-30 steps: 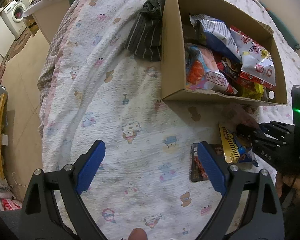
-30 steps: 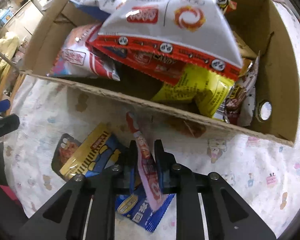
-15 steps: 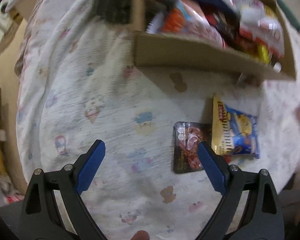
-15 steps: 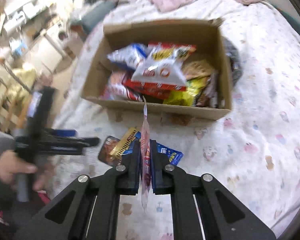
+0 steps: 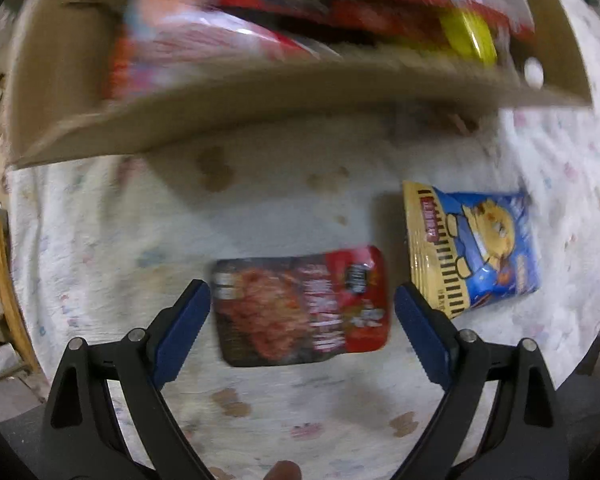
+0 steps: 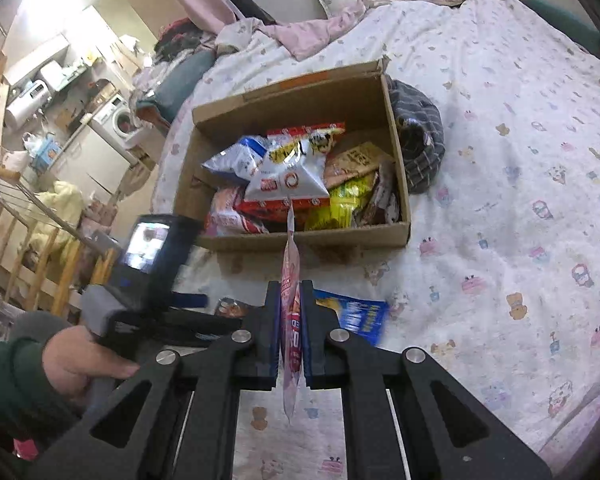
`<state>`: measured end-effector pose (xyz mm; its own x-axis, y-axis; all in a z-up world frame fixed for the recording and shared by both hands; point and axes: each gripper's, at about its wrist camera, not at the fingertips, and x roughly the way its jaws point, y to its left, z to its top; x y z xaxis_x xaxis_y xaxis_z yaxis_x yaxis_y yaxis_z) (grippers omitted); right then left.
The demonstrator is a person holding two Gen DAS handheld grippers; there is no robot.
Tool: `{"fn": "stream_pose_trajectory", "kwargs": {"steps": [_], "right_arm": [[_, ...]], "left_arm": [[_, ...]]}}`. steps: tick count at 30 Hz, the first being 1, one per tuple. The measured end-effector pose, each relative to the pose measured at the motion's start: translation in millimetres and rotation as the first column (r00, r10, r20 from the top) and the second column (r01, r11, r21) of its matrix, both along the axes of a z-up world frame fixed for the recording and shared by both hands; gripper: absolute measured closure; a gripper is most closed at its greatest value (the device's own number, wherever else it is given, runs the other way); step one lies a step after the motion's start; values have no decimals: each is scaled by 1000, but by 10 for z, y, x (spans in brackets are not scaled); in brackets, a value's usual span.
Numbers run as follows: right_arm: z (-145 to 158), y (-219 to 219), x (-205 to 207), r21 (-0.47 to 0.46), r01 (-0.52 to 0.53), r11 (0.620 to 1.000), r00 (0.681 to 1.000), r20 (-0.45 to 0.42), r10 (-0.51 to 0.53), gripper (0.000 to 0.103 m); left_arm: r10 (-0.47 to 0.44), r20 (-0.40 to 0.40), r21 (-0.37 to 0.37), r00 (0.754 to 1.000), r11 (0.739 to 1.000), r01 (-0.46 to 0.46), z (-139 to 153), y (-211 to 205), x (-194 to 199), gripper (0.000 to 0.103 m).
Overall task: Organize snacks
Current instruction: 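Grasp the pink sausage stick with right tool while left tool grasps the red beef jerky pack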
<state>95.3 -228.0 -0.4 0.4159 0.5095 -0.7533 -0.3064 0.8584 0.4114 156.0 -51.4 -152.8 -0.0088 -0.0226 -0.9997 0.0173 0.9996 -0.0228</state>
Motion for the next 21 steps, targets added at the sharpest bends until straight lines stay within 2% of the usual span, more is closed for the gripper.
{"fn": "stream_pose_trajectory", "kwargs": {"steps": [3,6,12,15,17,20,21], "right_arm": [[61,-38,-4,20,3,1000,1000,19,-3,94],[107,-71,-29,33,5,999,999,35,-6,94],[133,-57,-57,36,-8,999,999,47,6,94],[121,-37,-59,34,-9,999,999,45,7,94],[116,-26,-61,31,-9,999,999,45,8,94],[114,-17,-66,29,-10,1000,999,46,9,94],[113,-13,-65,28,-10,1000,999,45,9,94]], "left_arm": [[27,-29,26,999,999,-26,-124,-58,-4,11],[63,-33,36,997,997,-62,-194,-24,-36,4],[113,-25,-7,993,994,-113,-285,92,2,3],[110,-15,-19,994,994,-110,-275,189,92,10],[86,-14,-25,996,996,-87,-216,215,5,14],[72,-5,-28,997,997,-72,-42,340,-134,33],[70,-2,-38,998,997,-70,15,374,-163,34]]}}
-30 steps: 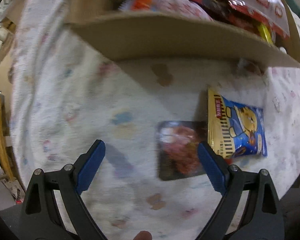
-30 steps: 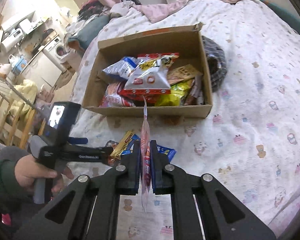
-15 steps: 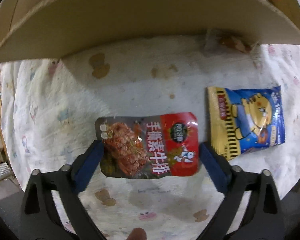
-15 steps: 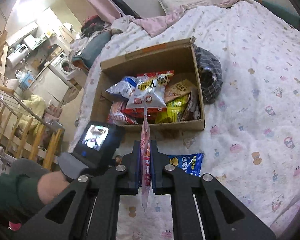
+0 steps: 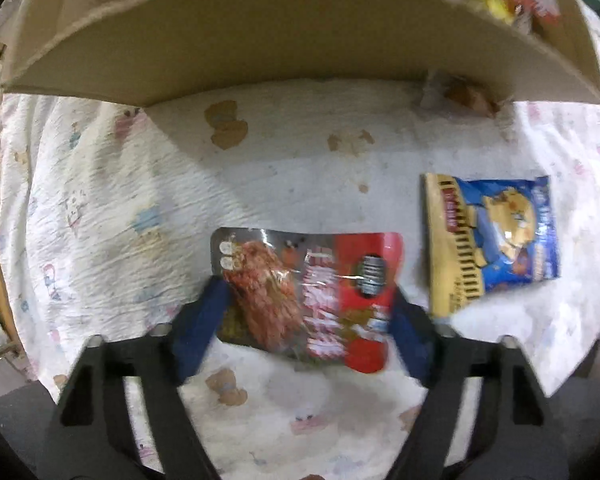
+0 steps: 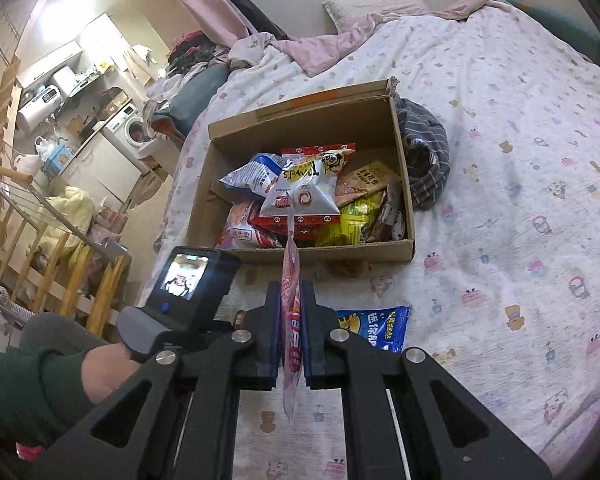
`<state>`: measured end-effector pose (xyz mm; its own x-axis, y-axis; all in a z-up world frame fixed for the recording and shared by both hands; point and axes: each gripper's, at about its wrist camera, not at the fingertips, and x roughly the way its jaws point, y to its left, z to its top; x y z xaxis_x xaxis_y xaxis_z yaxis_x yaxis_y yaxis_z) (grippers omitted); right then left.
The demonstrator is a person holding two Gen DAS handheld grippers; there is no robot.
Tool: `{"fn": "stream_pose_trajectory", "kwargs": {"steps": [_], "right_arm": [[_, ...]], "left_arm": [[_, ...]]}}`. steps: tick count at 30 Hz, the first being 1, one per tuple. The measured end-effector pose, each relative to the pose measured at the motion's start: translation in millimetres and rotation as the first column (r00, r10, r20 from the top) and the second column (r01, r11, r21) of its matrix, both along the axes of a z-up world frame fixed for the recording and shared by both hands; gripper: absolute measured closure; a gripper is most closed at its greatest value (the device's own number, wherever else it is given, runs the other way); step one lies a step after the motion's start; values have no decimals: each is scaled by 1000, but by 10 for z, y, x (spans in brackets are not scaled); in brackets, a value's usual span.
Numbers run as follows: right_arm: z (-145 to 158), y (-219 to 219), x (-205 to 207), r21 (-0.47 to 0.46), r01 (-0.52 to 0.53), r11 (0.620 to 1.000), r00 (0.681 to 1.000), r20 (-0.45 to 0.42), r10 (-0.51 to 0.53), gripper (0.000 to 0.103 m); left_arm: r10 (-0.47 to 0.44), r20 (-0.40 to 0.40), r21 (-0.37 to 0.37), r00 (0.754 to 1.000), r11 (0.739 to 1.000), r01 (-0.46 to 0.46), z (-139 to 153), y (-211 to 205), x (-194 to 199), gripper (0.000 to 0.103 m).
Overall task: Organize snacks
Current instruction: 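Grasp the pink sausage stick with right tool while left tool grasps the red beef jerky pack, then carry both snacks over the box and open both tools to release them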
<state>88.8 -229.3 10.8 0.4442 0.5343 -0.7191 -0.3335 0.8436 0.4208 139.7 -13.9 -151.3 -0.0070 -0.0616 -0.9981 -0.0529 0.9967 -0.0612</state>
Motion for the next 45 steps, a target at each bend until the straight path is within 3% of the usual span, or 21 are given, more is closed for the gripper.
{"fn": "stream_pose_trajectory", "kwargs": {"steps": [1,5,15,20,24,26,34,40,45], "right_arm": [[-2,10,0,-1,-2,1000,1000,0,2,94],[-16,44,11,-6,-9,1000,1000,0,9,94],[-37,93,0,-14,-12,1000,1000,0,12,94],[-52,93,-10,-15,-4,1000,1000,-1,4,94],[-57,121,-24,-11,-5,1000,1000,5,5,94],[-57,148,-39,-12,-11,1000,1000,8,11,94],[-44,244,-76,-21,-30,999,999,11,30,94],[-69,207,-59,-25,-22,999,1000,0,22,94],[-61,197,-63,-24,-23,999,1000,6,23,94]], "left_arm": [[-1,4,-5,1000,1000,1,53,22,-19,34],[-48,20,-14,999,999,48,218,-7,-95,56],[-51,65,-46,997,997,54,381,157,-259,79],[-58,101,-39,993,997,62,650,442,-386,92],[-16,108,-22,994,1000,18,717,683,-376,95],[10,93,-62,996,998,-4,657,765,-345,94],[4,52,-69,999,998,0,513,720,-344,94],[-52,114,-48,992,997,58,768,688,-459,97],[-31,154,-51,988,998,40,979,767,-533,97]]}}
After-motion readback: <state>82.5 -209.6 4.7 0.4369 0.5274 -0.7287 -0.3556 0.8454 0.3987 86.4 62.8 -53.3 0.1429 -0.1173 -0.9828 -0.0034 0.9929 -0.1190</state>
